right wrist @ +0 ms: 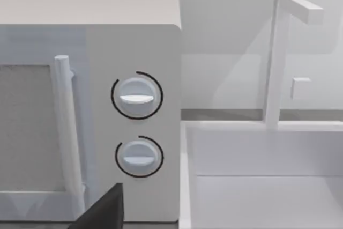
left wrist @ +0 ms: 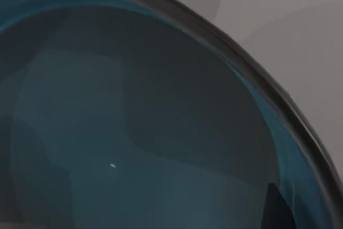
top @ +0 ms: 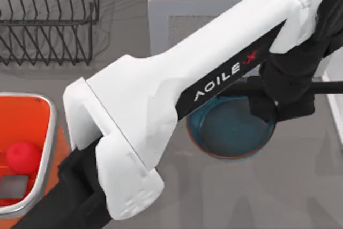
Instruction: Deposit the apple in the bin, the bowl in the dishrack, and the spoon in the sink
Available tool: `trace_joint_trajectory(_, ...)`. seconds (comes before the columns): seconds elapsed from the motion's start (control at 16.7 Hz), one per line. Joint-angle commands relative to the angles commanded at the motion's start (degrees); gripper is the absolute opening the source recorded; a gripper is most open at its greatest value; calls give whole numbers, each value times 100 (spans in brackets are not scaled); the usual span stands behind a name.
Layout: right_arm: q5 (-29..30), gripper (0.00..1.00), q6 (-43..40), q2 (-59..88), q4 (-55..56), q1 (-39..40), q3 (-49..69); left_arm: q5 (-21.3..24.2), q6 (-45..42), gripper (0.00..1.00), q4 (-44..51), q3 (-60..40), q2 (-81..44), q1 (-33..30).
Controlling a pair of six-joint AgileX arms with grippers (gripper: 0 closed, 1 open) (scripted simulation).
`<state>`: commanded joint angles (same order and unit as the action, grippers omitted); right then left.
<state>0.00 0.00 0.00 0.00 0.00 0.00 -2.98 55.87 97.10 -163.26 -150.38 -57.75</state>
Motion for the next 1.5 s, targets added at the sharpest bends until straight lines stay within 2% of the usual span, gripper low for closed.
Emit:
trace_joint_trajectory(0.24, 0, 100, 0, 0, 0, 0, 0, 309, -773, 0, -790, 1095, 1275, 621)
trace_joint_trajectory(0.48, 0, 100, 0, 0, 0, 0, 0, 549, -1869, 0, -2231, 2740, 3370, 1529)
trace_joint_trajectory(0.72, 0, 100, 0, 0, 0, 0, 0, 597, -2785, 0, -3682, 4316, 5285, 2616)
trace_joint_trajectory(0.96, 0, 100, 0, 0, 0, 0, 0, 642, -3544, 0, -4739, 5334, 6412, 3415)
trace_joint_trajectory(1.2, 0, 100, 0, 0, 0, 0, 0, 1082, -4138, 0, -5961, 6723, 7512, 4263)
trace_joint_trajectory(1.5, 0, 100, 0, 0, 0, 0, 0, 1520, -4981, 0, -7639, 8889, 9136, 5868)
